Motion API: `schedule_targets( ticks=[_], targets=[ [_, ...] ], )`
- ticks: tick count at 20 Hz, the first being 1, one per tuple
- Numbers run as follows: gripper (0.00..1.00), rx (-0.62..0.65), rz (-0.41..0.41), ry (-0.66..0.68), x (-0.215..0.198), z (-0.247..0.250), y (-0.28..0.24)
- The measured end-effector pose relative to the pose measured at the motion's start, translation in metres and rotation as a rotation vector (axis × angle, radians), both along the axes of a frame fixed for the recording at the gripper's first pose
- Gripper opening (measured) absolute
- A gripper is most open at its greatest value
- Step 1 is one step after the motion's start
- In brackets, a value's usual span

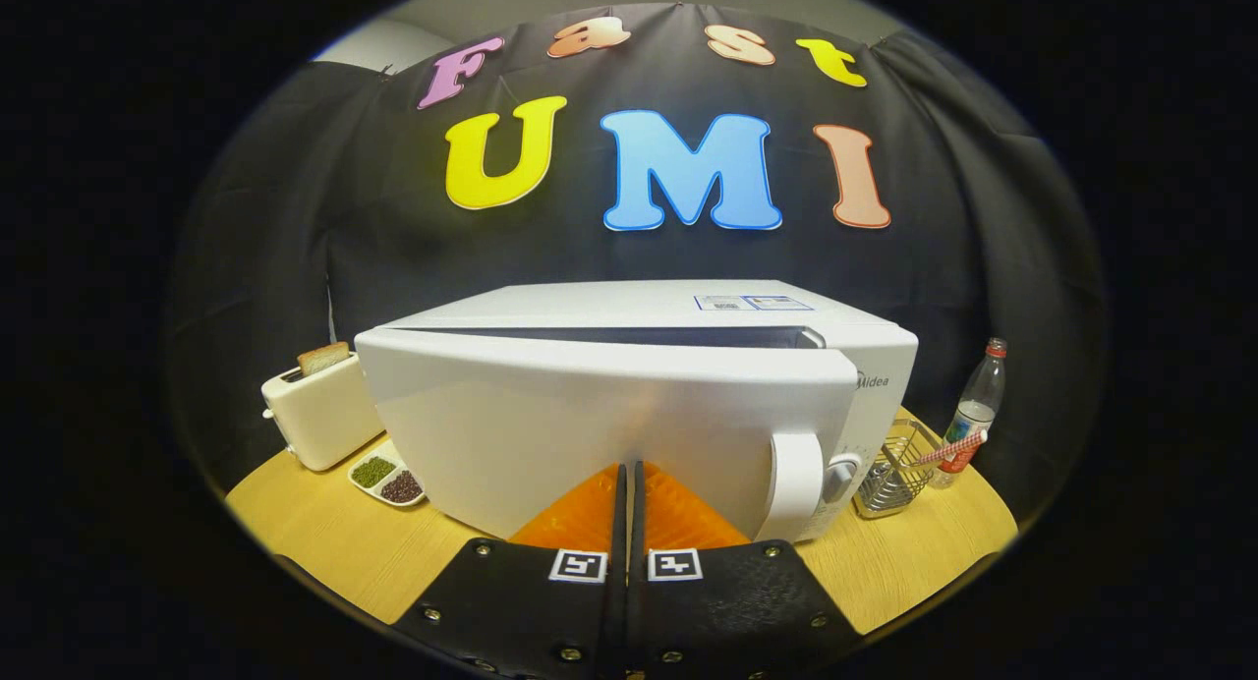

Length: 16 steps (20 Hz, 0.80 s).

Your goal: Open the microwave, put the food inside, and close the microwave door.

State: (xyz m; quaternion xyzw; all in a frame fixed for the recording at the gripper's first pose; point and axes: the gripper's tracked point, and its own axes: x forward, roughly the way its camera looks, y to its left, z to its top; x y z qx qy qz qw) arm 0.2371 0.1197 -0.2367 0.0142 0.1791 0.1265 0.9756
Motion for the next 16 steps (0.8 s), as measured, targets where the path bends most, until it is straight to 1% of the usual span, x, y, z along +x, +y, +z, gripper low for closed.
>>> schedule_targets(
  ticks=[8,10,13,14,16],
  targets=[
    [0.01,0.009,-0.049,-0.008,0.022,-0.004,0.0],
    [0.01,-0.026,-0.057,-0.03,0.022,-0.003,-0.001],
    [0.01,-0.045,-0.079,-0.05,0.032,-0.002,-0.002],
    [0.01,-0.04,-0.085,-0.03,0.032,-0.003,-0.001],
    [0.03,-0.039,-0.094,-0.031,0.031,-0.004,-0.004]
  ],
)
